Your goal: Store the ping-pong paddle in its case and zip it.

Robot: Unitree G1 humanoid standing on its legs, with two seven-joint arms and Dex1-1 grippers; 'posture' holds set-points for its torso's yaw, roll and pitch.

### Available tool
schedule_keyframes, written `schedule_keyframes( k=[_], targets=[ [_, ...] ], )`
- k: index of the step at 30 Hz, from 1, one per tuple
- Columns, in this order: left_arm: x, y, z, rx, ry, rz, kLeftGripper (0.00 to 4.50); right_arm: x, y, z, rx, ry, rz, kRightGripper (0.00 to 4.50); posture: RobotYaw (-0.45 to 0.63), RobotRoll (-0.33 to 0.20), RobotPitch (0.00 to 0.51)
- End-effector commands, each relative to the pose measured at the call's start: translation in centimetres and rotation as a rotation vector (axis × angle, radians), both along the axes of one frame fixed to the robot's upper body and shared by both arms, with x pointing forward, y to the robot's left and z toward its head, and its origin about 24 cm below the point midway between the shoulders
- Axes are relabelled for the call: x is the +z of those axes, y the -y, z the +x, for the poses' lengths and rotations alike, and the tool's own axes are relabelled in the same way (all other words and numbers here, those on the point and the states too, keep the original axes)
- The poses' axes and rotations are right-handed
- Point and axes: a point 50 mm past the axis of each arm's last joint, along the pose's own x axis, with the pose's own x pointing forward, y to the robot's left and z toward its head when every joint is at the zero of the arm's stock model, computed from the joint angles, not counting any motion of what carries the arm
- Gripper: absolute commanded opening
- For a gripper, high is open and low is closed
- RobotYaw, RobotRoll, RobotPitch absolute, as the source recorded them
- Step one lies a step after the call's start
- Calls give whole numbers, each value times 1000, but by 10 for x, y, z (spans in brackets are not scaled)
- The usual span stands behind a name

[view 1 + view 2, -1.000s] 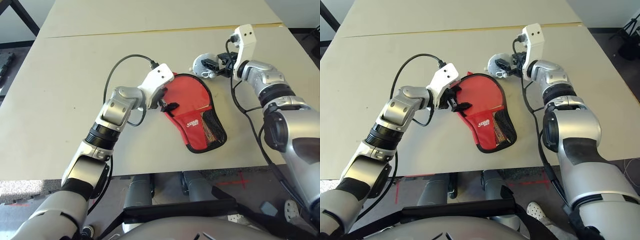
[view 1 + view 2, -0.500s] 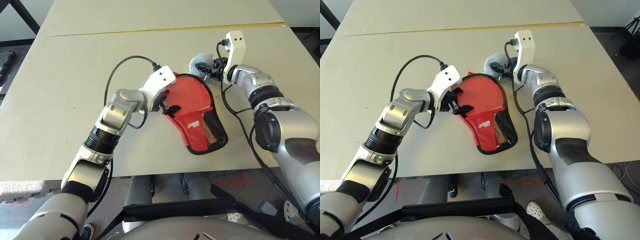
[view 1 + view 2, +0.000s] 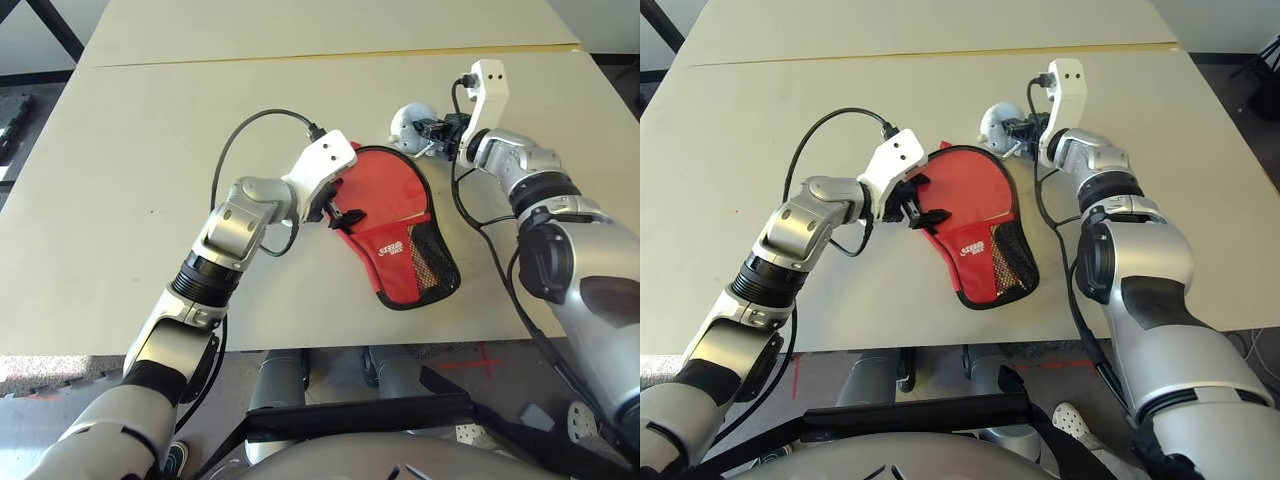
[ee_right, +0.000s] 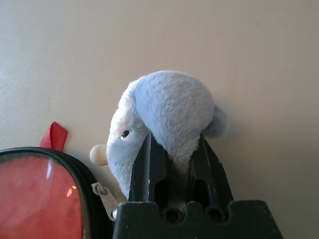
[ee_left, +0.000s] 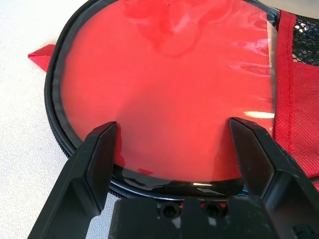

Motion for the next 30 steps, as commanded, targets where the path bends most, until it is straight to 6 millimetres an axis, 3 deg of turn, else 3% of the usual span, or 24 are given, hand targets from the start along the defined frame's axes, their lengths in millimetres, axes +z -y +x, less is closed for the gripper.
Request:
schedule_keyframes(
  k=[1, 11, 20, 30],
  targets=[
    [-40, -4, -5, 37, -183, 83, 4500, -1, 28, -9, -18, -17, -33, 141, -21, 0, 278],
    [-43, 0, -2, 37, -189, 84, 4500, 20, 62, -31, 149, -56, -82, 123, -52, 0, 280],
    [-44, 3, 1, 43, -188, 81, 4500, 25, 83, -64, 377, -214, -123, 119, -72, 0, 266],
    [-45, 4, 5, 52, -181, 83, 4500, 20, 67, -104, 686, -336, -78, 116, -87, 0, 252]
  ],
)
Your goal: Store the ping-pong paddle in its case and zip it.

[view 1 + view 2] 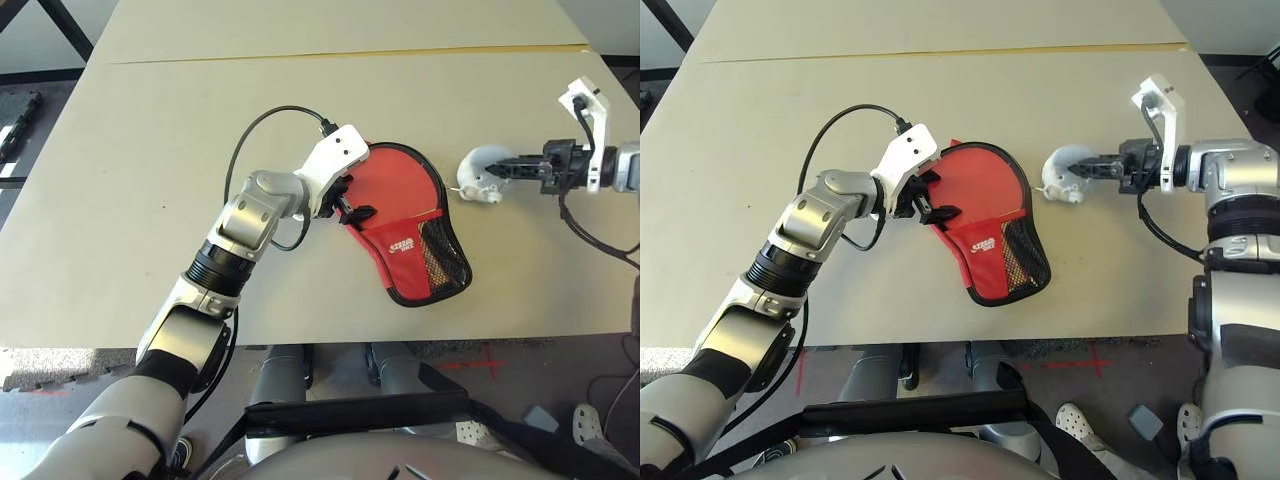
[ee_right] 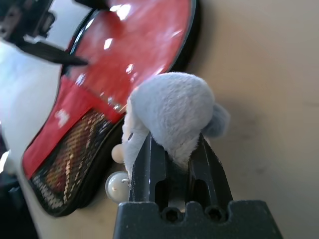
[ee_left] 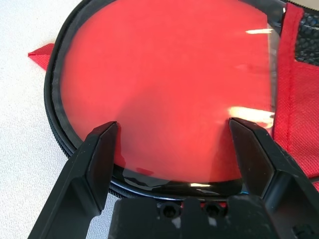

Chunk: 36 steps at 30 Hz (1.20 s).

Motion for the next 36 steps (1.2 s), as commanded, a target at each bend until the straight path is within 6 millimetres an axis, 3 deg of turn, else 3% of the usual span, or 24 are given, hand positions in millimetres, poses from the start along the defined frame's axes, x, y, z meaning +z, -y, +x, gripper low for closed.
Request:
schedule_keyframes(
  k=[1, 9, 24, 25, 29, 32, 35, 36],
  targets=[
    [-43, -11, -4, 60, -163, 102, 4500, 3, -9, -13, 104, -38, 31, 116, -87, 0, 252],
    [-45, -13, -3, 74, -162, 108, 4500, -10, -20, -40, 242, -122, 20, 114, -88, 0, 255],
    [-44, -13, 0, 101, -157, 96, 4500, -18, -22, -58, 336, -161, -28, 110, -95, 0, 264],
    [-42, -13, -1, 92, -154, 82, 4500, -16, -21, -58, 337, -150, -28, 844, -97, 0, 264],
    [-27, -15, -5, 35, -137, 29, 4500, -3, -15, -62, 344, -125, -25, 2167, -98, 0, 263],
    [-4, -23, -8, -18, -101, -30, 4500, 11, -3, -62, 315, -88, -26, 3244, -101, 0, 260],
    [18, -33, -11, -36, -54, -105, 4500, 20, 9, -53, 247, -25, -18, 4317, -103, 0, 257],
    [23, -36, -12, -33, -44, -119, 4500, 21, 11, -50, 230, -12, -15, 4459, -103, 0, 257]
  ],
)
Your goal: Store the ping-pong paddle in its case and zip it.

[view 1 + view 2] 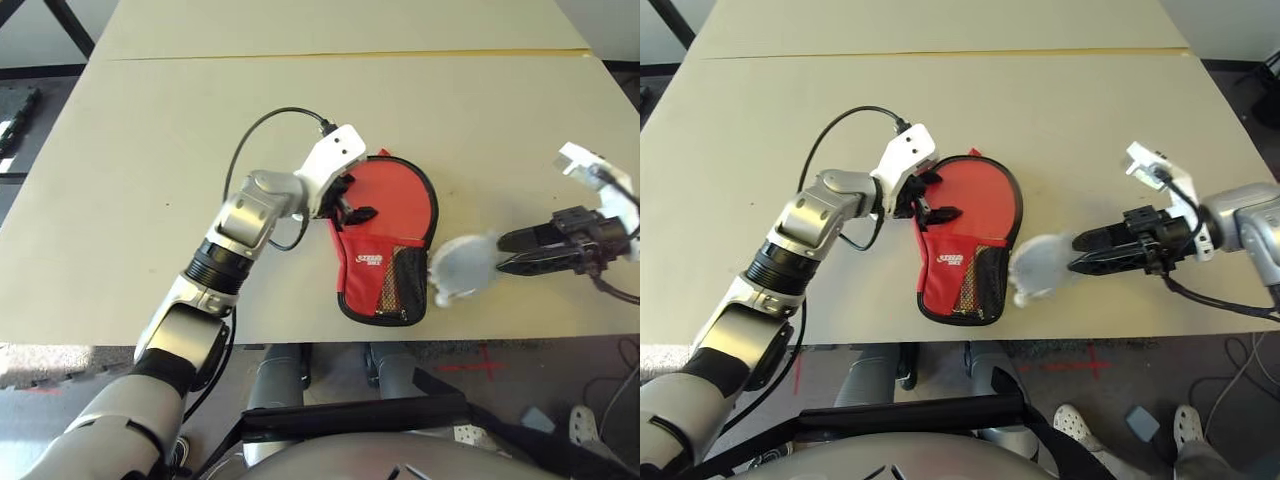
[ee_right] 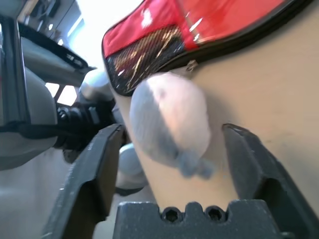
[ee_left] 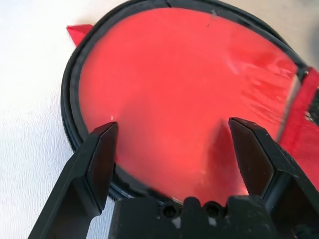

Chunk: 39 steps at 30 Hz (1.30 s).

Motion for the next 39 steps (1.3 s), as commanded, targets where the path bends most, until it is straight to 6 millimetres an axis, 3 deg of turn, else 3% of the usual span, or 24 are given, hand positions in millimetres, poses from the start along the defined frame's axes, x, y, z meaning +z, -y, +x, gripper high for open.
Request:
schedule_keyframes(
  k=[1, 5, 9, 13, 19, 29, 39],
  targets=[
    [13, -11, -5, 2, 6, -72, 4500, 5, 9, 10, -61, 62, 28, 4459, -103, 0, 257],
    [31, -43, 4, 170, 79, -187, 4500, -2, 16, 35, -255, 235, 51, 4459, -93, 0, 257],
    [35, -80, 16, 445, 170, -292, 4500, -10, 23, 58, -481, 396, 86, 4459, -81, 0, 257],
    [32, -116, 19, 700, 289, -347, 4500, -14, 34, 72, -714, 560, 99, 4459, -66, 0, 252],
    [11, -161, 8, 996, 411, -365, 4500, -23, 52, 75, -995, 767, 114, 4459, -46, 0, 230],
    [-16, -199, -16, 1216, 520, -326, 4500, -43, 72, 67, -1285, 846, 86, 4459, -37, 0, 206],
    [-23, -204, -21, 1233, 532, -319, 4500, -56, 73, 71, -1380, 812, 68, 4459, -17, 0, 199]
  ],
)
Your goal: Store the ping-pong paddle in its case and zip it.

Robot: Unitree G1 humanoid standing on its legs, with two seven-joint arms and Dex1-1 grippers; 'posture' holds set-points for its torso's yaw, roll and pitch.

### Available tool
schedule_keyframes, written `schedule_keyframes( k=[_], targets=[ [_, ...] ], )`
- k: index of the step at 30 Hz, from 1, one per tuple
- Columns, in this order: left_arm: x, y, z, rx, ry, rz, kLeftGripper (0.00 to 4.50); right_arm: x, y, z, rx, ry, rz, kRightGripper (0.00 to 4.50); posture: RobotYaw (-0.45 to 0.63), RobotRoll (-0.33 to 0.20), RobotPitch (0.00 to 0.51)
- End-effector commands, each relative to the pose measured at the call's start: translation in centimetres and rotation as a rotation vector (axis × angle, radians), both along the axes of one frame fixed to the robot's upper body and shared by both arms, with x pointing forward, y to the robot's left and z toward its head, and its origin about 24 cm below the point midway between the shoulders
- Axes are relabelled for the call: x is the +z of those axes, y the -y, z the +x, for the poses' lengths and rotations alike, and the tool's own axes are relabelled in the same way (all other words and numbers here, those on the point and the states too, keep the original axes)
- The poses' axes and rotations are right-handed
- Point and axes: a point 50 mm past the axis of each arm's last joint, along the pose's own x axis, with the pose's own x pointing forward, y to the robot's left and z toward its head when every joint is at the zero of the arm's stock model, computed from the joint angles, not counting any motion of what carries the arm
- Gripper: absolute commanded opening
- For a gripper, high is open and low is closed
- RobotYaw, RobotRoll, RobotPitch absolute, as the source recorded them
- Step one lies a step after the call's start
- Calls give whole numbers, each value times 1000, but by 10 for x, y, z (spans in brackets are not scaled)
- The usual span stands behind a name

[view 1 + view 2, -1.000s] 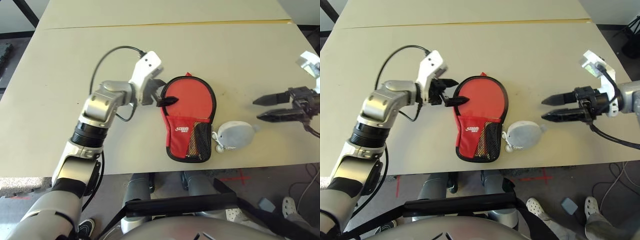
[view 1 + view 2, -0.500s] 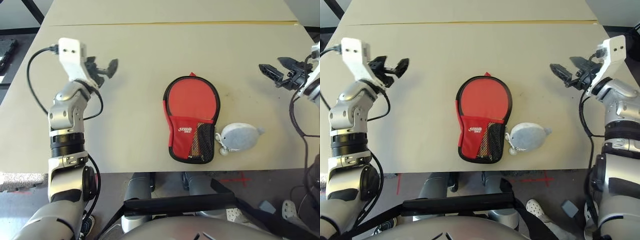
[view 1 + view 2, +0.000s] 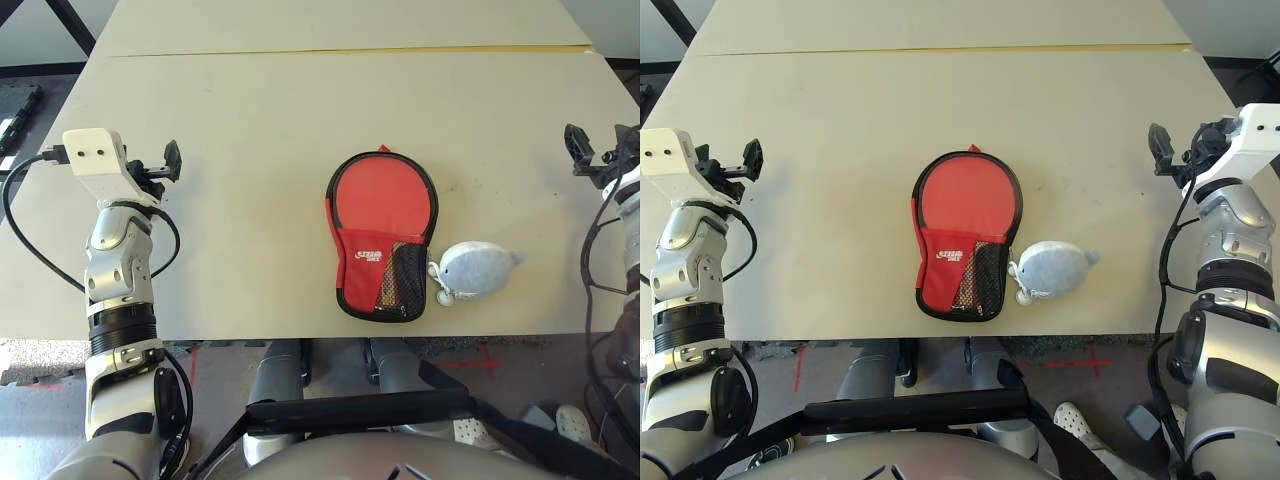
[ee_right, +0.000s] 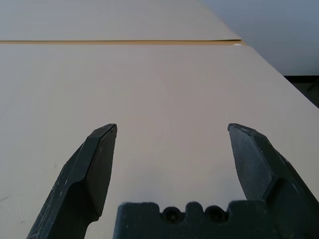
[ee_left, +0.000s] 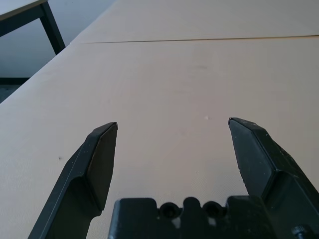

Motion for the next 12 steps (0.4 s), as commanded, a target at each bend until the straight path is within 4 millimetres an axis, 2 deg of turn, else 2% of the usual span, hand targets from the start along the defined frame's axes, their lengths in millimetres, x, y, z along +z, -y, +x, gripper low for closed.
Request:
schedule_keyframes(
  k=[1, 8, 12],
  targets=[
    [-12, -6, -3, 22, -36, -2, 4500, -6, -1, 1, -14, -10, 8, 4459, -8, 0, 199],
    [-14, -6, -4, 24, -46, 0, 4500, -7, -6, 6, -8, -20, 22, 4459, 9, 0, 196],
    [-16, -5, -5, 13, -59, 4, 4500, -8, -10, 9, 6, -37, 19, 4459, -7, 0, 216]
  ],
)
